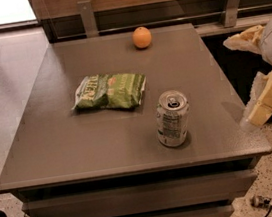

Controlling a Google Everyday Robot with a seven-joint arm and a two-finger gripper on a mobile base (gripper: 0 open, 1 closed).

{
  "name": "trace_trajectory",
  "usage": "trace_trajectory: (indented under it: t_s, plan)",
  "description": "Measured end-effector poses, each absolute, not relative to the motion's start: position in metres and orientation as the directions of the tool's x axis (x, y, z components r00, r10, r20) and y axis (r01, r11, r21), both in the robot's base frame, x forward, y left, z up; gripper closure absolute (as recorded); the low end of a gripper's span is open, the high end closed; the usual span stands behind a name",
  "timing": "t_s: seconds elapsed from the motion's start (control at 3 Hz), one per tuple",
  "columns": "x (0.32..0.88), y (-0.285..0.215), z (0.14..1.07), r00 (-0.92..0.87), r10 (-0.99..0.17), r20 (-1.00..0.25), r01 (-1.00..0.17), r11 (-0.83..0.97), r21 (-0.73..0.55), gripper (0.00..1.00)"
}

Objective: Move 7up can near orange

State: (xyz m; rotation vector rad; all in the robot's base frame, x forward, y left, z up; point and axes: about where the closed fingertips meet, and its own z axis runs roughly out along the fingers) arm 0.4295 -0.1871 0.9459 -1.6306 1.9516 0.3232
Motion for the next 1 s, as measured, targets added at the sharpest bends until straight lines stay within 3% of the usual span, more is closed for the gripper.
trace_trajectory:
  t_s: [1.0]
  plan:
    - [0.45, -0.102, 0.901, 0.037, -0.35, -0.936, -0.986, 0.139, -0.092, 0.0]
